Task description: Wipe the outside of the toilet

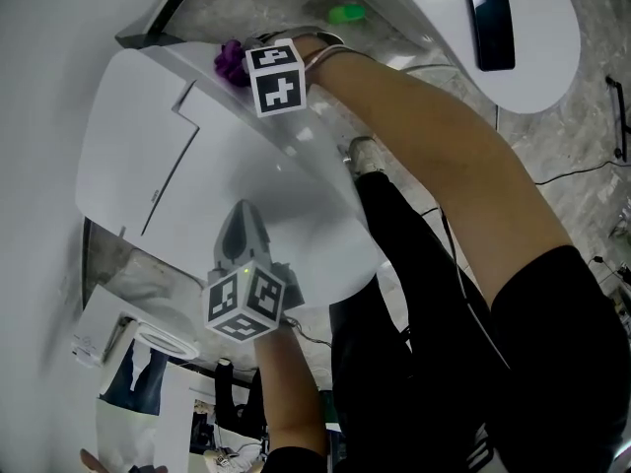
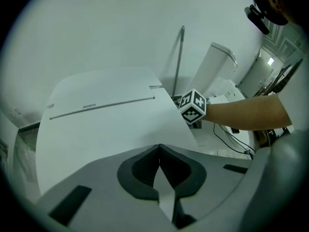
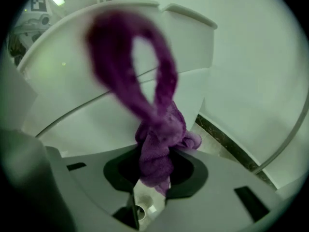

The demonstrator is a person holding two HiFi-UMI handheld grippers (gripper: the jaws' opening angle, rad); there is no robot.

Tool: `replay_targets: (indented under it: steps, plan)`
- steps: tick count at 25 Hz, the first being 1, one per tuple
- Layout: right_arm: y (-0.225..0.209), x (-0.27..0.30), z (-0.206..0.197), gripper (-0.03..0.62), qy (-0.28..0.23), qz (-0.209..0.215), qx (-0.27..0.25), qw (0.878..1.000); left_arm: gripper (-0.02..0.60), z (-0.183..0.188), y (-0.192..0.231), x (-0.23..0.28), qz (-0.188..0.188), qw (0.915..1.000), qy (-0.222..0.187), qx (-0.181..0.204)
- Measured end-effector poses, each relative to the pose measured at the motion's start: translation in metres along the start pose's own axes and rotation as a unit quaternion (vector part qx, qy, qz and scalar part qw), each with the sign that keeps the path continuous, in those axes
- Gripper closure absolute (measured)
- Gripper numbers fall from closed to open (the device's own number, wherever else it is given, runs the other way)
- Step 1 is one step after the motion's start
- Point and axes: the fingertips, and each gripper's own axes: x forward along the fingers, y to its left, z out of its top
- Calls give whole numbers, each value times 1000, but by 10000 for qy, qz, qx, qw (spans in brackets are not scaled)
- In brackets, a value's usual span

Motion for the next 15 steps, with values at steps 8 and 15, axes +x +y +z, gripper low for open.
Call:
replay_targets:
  steps: [8,15]
  plan:
    - [41,-13,-19,477,260,190,-125,9994,574,-6,-19,-6,-263,9993,32,248]
    - [69,-20,-29,477,234,192,-7,9995,574,-20,-20,-11,-361,9983,140,444]
